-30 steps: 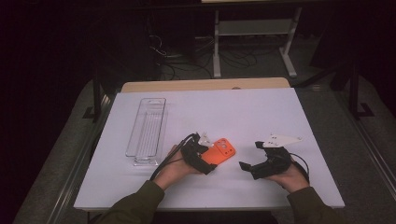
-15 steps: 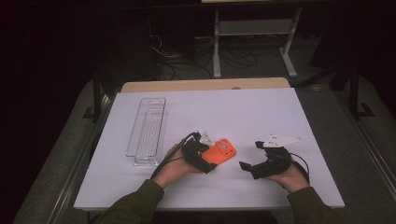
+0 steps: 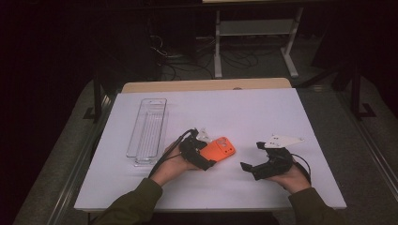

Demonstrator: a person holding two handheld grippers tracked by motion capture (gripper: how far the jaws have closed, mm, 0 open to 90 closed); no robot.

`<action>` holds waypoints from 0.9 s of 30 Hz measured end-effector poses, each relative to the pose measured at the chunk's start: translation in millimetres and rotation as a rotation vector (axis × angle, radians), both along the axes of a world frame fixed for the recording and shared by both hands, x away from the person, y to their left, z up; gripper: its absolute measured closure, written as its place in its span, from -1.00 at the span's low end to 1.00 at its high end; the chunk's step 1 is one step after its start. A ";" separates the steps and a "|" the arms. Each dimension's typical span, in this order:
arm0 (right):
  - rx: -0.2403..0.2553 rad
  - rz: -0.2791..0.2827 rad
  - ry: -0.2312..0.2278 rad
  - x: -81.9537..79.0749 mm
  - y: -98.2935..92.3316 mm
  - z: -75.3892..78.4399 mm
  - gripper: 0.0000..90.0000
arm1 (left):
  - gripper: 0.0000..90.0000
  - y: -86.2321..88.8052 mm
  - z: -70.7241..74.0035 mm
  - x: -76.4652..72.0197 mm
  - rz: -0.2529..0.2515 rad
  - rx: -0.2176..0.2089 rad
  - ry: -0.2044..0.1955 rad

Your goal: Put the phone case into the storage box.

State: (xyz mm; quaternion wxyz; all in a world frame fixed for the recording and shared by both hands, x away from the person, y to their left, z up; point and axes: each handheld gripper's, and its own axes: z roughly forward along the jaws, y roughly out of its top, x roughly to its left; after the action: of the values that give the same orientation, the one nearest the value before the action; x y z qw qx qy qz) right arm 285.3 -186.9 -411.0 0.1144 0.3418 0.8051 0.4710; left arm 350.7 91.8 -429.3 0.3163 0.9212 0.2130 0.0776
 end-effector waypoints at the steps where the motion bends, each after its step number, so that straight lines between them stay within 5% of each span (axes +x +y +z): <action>1: 0.000 0.000 0.002 -0.2 0.0 0.0 -1.00 | -0.64 0.2 0.8 -0.2 0.003 -0.009 0.004; 8: 0.001 -0.002 0.001 0.0 -0.9 0.1 -1.00 | -0.64 7.3 11.1 3.3 -0.006 -0.036 0.018; 18: -0.001 -0.004 0.000 0.5 -1.2 -0.1 -1.00 | -0.64 18.2 23.8 6.5 0.042 -0.129 0.073; 20: -0.001 -0.004 0.002 0.4 -1.1 -0.2 -1.00 | -0.64 22.5 27.7 8.6 0.020 -0.109 0.070; 27: 0.000 -0.007 0.003 0.2 -0.9 0.1 -1.00 | -0.64 26.5 35.0 8.1 0.040 -0.136 0.080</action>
State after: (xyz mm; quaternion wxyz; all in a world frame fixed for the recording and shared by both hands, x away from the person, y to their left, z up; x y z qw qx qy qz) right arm 285.6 -187.8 -410.9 0.1149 0.3451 0.8042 0.4700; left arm 358.7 118.3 -394.4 0.3679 0.8955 0.2484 0.0325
